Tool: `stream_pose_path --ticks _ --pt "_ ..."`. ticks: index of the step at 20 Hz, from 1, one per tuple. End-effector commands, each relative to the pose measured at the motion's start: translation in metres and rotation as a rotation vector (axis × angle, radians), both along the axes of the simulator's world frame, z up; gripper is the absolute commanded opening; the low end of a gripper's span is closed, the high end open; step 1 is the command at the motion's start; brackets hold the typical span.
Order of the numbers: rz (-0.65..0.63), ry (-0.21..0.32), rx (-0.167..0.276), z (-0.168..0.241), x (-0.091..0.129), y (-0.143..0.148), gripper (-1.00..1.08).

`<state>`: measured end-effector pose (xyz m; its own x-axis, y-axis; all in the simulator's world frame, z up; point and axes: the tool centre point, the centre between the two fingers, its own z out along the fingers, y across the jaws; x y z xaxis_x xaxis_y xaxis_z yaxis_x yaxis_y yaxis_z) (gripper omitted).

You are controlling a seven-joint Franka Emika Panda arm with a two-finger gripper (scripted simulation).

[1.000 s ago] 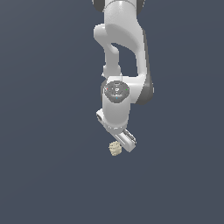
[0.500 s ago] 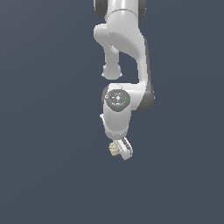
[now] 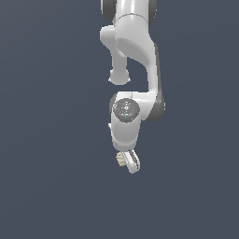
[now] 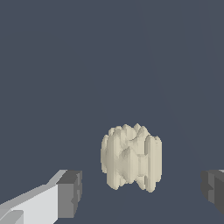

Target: Pick up the object and move it to a goal position.

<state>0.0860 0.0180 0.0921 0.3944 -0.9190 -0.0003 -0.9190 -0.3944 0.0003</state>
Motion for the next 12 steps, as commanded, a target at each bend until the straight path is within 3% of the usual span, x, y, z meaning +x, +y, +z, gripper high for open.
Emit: stream_pose_path --ticks 1,12 --pt "0.0 0.0 0.0 0.0 0.0 0.0 1.0" --pt "-0.005 0.0 0.0 -0.042 -0.001 0.0 1.0"
